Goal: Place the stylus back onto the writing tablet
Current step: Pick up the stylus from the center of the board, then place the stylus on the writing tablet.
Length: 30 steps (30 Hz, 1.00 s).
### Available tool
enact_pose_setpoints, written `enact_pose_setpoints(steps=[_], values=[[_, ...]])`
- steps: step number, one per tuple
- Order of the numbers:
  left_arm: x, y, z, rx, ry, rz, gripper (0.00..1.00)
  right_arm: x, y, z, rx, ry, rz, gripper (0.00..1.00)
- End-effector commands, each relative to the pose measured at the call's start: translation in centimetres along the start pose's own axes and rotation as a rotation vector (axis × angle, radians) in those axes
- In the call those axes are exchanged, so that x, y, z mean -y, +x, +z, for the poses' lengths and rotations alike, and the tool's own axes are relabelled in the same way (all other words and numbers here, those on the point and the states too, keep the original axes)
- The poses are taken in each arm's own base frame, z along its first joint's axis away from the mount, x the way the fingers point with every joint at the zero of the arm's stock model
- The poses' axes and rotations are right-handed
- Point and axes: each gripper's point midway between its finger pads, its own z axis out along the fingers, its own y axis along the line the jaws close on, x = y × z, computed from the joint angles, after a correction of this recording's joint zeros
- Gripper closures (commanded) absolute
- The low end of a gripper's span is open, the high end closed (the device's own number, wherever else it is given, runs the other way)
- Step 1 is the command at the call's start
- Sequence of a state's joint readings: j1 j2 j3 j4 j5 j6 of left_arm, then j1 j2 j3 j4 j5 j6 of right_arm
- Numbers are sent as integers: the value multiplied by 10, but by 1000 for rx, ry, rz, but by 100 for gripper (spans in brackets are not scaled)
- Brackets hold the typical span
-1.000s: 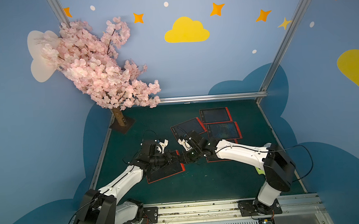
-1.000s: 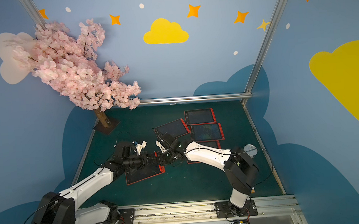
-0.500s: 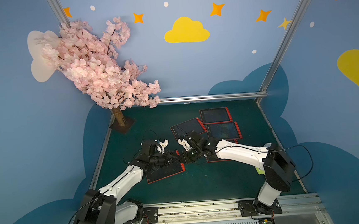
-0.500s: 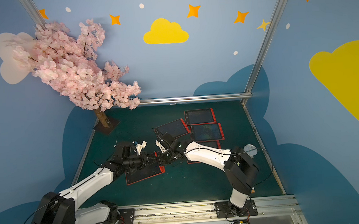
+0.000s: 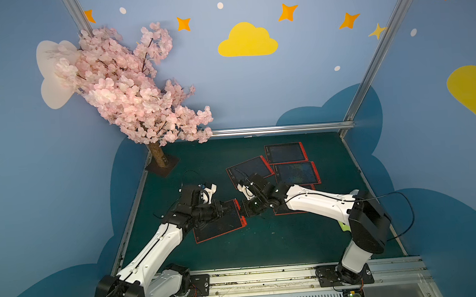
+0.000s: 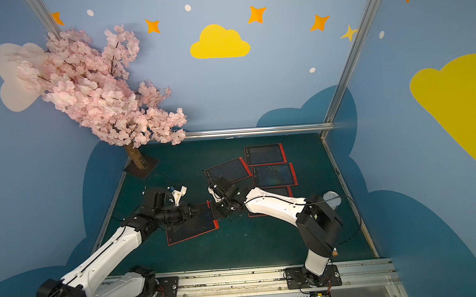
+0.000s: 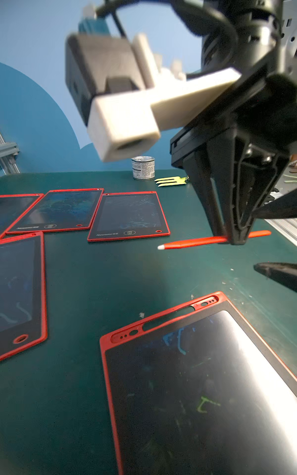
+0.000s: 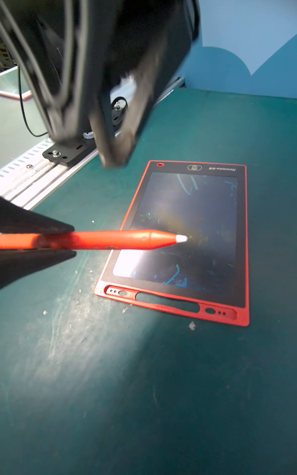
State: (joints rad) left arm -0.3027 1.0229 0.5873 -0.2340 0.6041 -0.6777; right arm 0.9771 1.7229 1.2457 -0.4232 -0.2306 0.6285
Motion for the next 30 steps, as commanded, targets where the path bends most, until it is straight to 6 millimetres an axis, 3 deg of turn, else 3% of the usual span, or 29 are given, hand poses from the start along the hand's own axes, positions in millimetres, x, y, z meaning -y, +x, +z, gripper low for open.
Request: enact_pose_setpoints(steps=[1, 10, 17, 20, 27, 30], values=[[-6, 12, -13, -17, -62, 42, 68, 3, -5, 3, 0, 38, -2, 89], [11, 22, -43, -61, -112, 166, 50, 11, -12, 22, -20, 109, 18, 89], [9, 25, -44, -73, -119, 200, 38, 18, -19, 37, -42, 143, 36, 89], [12, 25, -43, -68, -99, 221, 24, 25, -18, 43, -53, 159, 57, 89], [16, 27, -44, -68, -77, 238, 1, 33, -16, 53, -67, 168, 80, 89], [19, 25, -46, -52, -70, 260, 1, 36, -17, 56, -66, 169, 86, 89]])
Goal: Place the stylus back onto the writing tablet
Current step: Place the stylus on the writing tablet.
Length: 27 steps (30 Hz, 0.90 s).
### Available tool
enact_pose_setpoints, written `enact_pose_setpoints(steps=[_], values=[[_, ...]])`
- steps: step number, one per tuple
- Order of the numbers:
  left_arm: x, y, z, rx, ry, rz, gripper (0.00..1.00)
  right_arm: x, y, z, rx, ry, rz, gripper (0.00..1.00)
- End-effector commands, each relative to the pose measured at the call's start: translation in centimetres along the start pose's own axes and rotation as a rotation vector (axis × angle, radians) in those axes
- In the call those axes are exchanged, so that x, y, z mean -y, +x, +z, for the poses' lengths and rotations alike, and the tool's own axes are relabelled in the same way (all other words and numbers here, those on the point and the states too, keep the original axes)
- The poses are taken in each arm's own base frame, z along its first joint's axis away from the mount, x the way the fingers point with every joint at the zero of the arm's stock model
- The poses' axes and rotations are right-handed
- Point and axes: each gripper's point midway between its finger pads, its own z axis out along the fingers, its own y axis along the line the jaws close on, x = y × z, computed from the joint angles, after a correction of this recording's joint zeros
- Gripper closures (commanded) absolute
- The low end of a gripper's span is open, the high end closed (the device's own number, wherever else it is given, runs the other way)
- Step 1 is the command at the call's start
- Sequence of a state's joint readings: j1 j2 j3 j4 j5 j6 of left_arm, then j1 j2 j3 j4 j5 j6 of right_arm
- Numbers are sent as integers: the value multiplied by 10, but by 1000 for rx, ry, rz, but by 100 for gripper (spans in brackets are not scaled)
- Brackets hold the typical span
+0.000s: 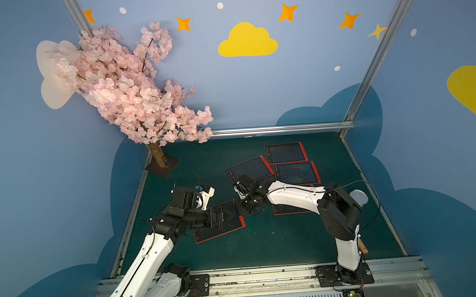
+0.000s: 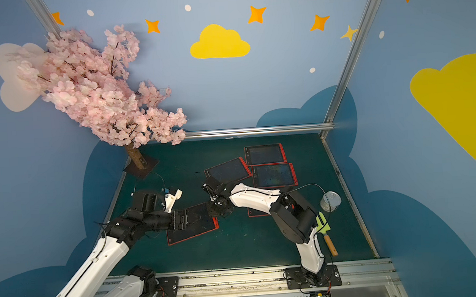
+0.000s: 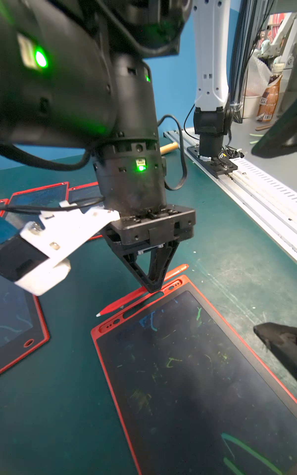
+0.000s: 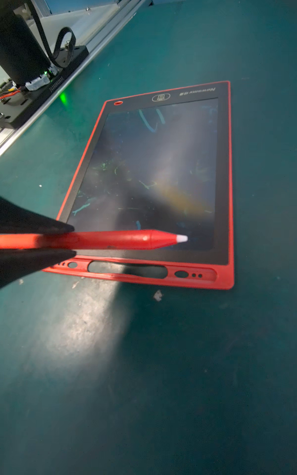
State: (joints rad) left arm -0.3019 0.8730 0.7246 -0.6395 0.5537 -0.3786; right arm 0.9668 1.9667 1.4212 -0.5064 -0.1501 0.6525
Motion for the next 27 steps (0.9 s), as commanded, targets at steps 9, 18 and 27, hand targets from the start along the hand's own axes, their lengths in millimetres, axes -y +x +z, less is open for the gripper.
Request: enact_pose_setpoints(steps=[9, 18, 27], values=[[8, -1, -8, 47, 23, 73, 1, 11, -7, 13, -16, 27, 32, 89], [9, -3, -8, 53, 36, 78, 1, 15, -11, 24, -33, 43, 42, 87], [10, -3, -7, 54, 42, 79, 1, 19, -8, 29, -45, 56, 47, 83]])
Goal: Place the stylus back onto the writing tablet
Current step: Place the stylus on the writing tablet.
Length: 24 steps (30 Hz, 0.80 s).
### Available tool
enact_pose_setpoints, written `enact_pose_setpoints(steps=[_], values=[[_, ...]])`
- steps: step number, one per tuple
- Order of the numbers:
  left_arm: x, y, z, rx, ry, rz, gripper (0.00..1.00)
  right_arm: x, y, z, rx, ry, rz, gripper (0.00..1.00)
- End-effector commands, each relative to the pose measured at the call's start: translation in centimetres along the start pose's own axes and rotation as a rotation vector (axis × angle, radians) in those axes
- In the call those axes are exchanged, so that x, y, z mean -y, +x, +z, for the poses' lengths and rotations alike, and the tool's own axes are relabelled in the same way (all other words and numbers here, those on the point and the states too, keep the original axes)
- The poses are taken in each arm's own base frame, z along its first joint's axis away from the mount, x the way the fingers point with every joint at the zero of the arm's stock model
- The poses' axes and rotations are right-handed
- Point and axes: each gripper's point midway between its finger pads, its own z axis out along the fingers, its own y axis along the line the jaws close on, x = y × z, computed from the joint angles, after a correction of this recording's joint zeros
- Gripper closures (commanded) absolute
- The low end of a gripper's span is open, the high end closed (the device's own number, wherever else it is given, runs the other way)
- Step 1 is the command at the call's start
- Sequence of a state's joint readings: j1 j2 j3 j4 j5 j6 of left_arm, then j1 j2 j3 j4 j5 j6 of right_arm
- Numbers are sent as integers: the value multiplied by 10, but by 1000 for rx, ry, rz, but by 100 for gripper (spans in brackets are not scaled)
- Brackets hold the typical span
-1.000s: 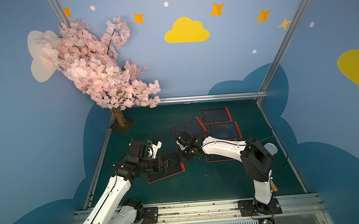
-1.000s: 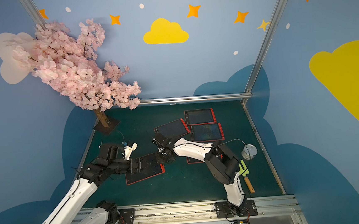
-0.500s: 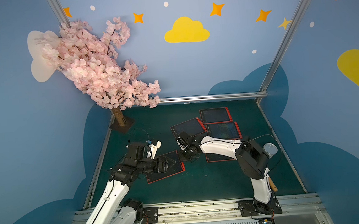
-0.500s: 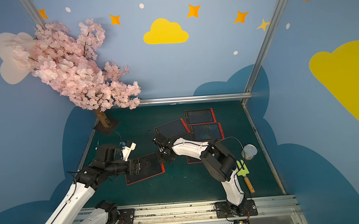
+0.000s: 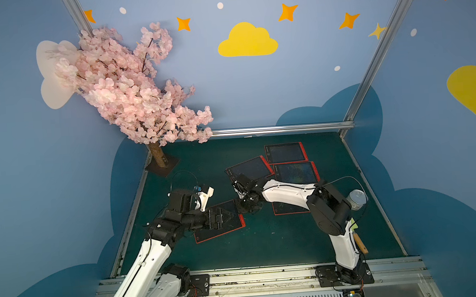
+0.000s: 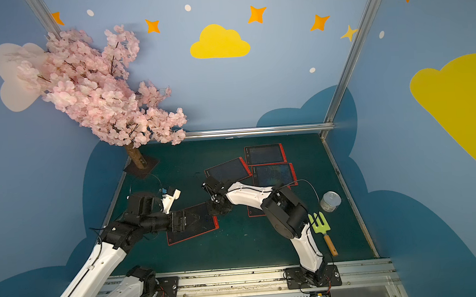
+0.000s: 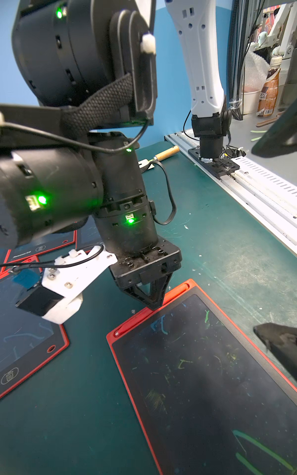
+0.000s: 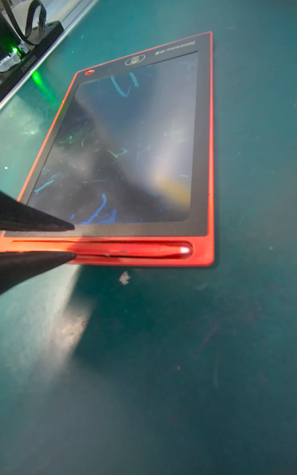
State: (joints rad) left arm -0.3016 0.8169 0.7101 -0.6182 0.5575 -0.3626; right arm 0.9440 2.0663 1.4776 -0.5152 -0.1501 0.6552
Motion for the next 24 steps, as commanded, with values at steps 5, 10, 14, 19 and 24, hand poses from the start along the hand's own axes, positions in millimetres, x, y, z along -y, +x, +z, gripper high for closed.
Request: enact_pose_setpoints(steps=[5, 10, 14, 19, 24], values=[[3, -1, 0, 6, 20, 23, 1, 6, -1, 6, -16, 24, 16, 82], [3, -1, 0, 10, 23, 25, 1, 6, -3, 0, 1, 41, -1, 85], [3, -2, 0, 10, 22, 24, 1, 10, -4, -4, 7, 63, -19, 89], [3, -1, 0, 8, 24, 25, 1, 8, -4, -3, 0, 60, -27, 97], [3, -1, 0, 13, 19, 25, 1, 5, -6, -1, -2, 55, -30, 100]])
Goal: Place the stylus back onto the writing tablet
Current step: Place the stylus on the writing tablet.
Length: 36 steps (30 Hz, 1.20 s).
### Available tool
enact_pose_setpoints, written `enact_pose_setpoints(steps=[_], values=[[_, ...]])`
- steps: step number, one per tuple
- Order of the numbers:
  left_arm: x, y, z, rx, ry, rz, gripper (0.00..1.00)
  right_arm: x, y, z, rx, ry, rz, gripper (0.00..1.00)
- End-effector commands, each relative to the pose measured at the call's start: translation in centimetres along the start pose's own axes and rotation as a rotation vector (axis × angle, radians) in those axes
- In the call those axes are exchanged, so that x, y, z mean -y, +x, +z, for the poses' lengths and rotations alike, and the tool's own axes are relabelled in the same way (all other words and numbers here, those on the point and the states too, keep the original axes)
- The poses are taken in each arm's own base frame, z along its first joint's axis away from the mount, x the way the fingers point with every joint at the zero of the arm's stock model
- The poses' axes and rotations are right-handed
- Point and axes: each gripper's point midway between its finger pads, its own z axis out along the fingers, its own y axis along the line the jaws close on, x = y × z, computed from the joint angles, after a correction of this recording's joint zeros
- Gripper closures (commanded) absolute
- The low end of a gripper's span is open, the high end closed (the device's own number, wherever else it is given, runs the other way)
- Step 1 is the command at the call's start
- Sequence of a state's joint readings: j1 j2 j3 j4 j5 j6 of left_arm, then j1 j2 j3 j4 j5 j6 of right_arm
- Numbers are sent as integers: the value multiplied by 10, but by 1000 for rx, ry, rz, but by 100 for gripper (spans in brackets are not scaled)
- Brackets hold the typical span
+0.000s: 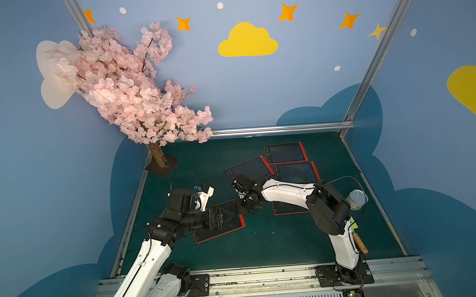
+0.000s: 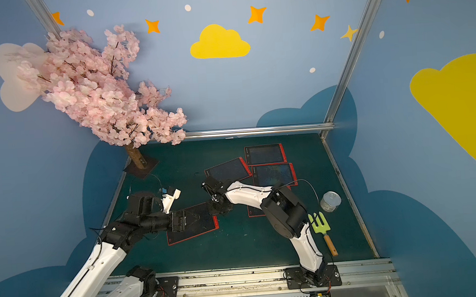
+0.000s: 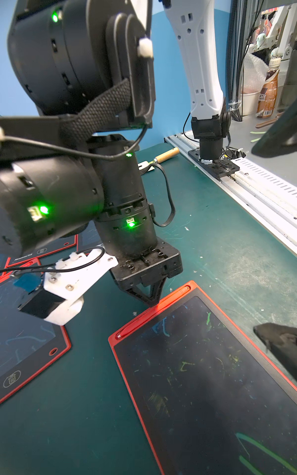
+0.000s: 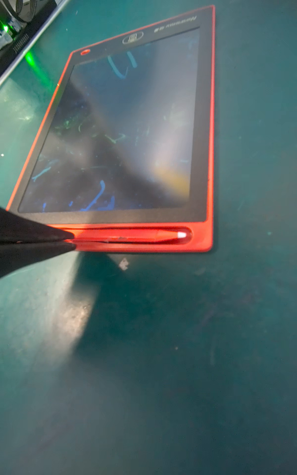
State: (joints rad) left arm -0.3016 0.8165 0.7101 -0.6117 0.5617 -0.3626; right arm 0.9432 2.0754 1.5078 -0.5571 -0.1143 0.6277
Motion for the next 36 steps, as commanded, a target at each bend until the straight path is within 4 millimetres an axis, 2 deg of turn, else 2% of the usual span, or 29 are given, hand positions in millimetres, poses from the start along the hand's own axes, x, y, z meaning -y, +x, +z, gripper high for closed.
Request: enact_pose_setpoints(steps=[1, 16, 36], values=[[1, 0, 0, 7, 13, 20, 1, -1, -2, 2, -8, 11, -9, 100], [1, 0, -1, 11, 9, 20, 1, 1, -2, 12, -36, 33, -14, 100], [2, -1, -2, 21, 9, 29, 1, 13, 12, 32, -100, 134, -51, 100]])
